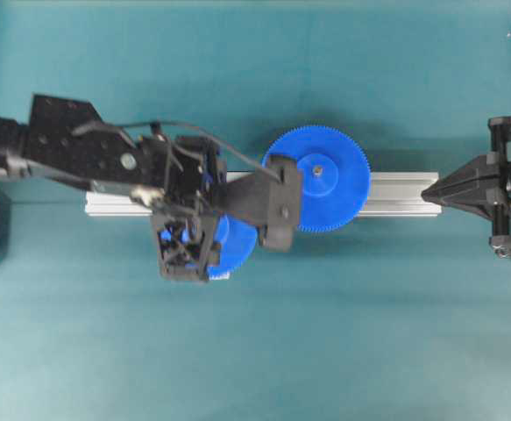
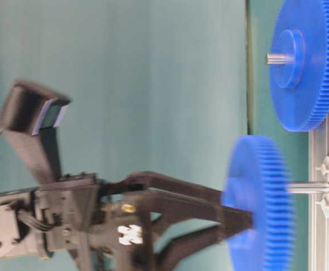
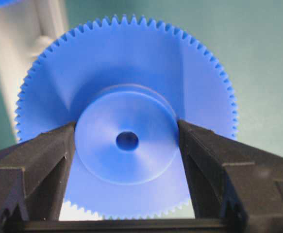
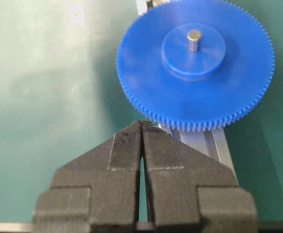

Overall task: Insert the small gear onto the shaft.
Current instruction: 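Lift the small blue gear with the left gripper toward the rail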

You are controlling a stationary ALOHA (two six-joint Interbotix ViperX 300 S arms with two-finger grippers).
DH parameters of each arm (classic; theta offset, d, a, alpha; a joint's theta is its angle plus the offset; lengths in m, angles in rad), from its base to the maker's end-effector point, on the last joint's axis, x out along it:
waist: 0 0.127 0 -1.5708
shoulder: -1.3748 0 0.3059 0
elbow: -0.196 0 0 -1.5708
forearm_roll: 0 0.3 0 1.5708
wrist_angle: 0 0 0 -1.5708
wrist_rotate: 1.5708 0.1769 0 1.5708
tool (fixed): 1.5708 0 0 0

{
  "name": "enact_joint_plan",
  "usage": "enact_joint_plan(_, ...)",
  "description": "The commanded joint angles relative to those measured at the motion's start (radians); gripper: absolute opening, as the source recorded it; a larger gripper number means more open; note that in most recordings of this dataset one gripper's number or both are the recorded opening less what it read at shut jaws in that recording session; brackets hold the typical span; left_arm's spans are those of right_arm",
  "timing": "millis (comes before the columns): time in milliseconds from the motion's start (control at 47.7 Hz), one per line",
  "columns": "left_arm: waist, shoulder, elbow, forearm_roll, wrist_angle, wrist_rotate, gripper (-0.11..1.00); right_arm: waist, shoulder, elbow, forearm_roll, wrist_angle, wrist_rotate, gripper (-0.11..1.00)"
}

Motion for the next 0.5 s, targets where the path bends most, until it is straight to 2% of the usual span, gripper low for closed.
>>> enact_joint_plan(0, 0.006, -0.044, -0.021, 0.005, -0.002, 0.003, 0.69, -0.003, 0.003, -0.011, 0.002, -0.009, 0.008, 0.03)
enact_joint_plan(210, 0.012, -0.038, -0.021, 0.005, -0.002, 0.034, 0.69, -0.003, 0.003, -0.011, 0.002, -0.009, 0.008, 0.03)
enact_joint_plan(482, 0.029, -0.031, -0.020, 0.005, -0.006, 0.041, 0.69, -0.003, 0.003, -0.011, 0.002, -0.011, 0.008, 0.03)
